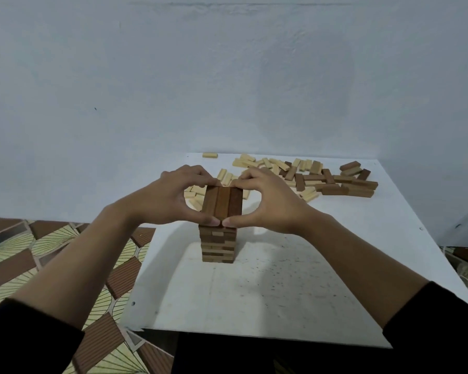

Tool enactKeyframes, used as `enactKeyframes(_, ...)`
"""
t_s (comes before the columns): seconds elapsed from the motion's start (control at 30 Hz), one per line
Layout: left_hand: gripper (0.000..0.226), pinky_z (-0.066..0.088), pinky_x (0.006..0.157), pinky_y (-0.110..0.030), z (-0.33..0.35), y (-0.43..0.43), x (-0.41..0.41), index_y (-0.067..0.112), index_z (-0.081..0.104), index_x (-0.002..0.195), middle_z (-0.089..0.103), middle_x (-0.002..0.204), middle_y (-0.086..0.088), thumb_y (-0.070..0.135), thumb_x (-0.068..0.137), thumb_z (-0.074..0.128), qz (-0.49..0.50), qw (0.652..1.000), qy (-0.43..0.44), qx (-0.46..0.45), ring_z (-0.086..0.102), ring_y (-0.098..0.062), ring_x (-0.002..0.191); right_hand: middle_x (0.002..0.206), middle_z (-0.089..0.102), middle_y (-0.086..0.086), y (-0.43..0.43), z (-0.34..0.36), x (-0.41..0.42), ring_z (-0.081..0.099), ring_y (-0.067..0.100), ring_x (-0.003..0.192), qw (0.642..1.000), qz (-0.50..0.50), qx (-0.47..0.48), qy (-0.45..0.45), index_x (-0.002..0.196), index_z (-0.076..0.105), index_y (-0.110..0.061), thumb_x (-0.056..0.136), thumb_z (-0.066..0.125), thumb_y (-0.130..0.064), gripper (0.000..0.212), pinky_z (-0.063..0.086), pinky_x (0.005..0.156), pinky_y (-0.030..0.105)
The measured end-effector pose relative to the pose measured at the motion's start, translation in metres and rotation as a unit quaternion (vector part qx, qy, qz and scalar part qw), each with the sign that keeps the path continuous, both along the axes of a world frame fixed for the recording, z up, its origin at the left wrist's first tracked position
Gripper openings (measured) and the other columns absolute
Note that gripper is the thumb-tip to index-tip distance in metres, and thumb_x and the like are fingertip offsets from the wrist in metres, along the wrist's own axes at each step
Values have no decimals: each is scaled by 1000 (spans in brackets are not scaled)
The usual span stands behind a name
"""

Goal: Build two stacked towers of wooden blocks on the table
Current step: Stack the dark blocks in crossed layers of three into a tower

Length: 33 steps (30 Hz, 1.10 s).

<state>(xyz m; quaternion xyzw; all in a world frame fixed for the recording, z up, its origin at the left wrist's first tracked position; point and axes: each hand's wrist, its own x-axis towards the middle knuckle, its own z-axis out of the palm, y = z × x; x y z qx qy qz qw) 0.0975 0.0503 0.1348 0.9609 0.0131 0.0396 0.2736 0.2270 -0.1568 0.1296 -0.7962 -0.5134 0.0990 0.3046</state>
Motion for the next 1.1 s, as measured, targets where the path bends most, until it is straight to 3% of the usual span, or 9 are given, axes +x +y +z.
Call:
enactKeyframes(0.7, 72, 32, 110, -55, -19, 6, 0, 56, 51, 123, 48, 123, 35, 82, 57, 69, 17, 999, 49, -8, 37, 7, 124, 121, 49, -9, 10, -14, 0, 33, 6, 114, 998, -7, -54, -16, 133, 61, -28, 70, 81, -63, 76, 34, 105, 45)
enactKeyframes(1.1, 77, 36, 107, -57, -24, 9, 0, 52, 56, 125, 51, 121, 33, 82, 55, 72, 25, 998, 40, -34, 45, 1, 122, 119, 48, -13, 10, -18, -1, 38, 7, 116, 998, -18, -54, 1, 137, 59, -28, 68, 82, -63, 80, 36, 106, 46)
